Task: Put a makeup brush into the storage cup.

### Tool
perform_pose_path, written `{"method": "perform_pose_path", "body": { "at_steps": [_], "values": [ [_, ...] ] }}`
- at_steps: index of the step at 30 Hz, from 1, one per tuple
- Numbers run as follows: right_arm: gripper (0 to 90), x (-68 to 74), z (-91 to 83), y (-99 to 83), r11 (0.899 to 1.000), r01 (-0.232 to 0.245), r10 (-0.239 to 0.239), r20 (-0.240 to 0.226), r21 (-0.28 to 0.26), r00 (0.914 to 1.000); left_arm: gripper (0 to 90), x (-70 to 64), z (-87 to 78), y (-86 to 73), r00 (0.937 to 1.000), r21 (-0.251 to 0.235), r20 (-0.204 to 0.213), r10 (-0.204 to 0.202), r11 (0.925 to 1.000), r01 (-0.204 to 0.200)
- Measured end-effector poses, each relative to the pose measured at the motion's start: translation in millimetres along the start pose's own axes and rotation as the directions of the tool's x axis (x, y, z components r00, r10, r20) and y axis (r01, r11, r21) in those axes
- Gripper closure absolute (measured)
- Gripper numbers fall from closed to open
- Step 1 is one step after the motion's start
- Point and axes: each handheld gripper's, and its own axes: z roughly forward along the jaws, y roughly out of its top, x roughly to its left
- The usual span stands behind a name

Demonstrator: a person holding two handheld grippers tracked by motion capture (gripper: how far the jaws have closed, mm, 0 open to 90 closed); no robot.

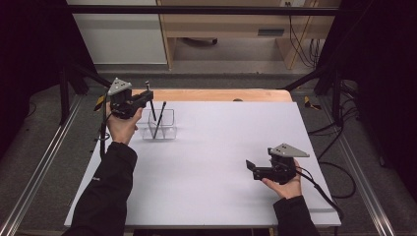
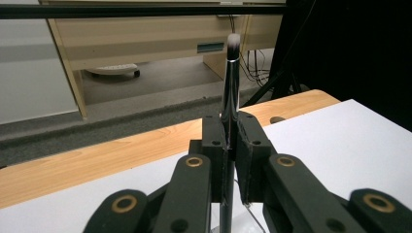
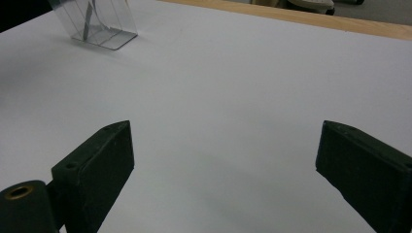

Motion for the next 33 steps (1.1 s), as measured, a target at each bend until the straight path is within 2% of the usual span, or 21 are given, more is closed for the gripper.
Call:
{"method": "perform_pose_path", "body": {
  "at_steps": [9, 21, 33],
  "values": [
    [7.2, -0.2, 0.8, -0.2, 1.000, 0.001, -0.001, -0.001, 0.004, 1.0000, 83.5, 3.4, 8.9, 0.8, 0.9999, -0.004, -0.011, 0.006, 1.0000, -0.006],
    [7.1, -0.7, 0.8, -0.4, 1.000, -0.001, 0.001, 0.000, 0.003, 1.0000, 83.5, 12.6, 19.3, -4.9, 0.9993, 0.015, -0.035, -0.011, 0.9998, 0.012],
    [7.0, -0.6, 0.6, -0.4, 1.000, 0.001, -0.001, -0.001, 0.004, 1.0000, 83.5, 12.1, 25.2, -9.6, 0.9992, 0.031, -0.039, -0.004, 0.9995, 0.005]
  ]
}}
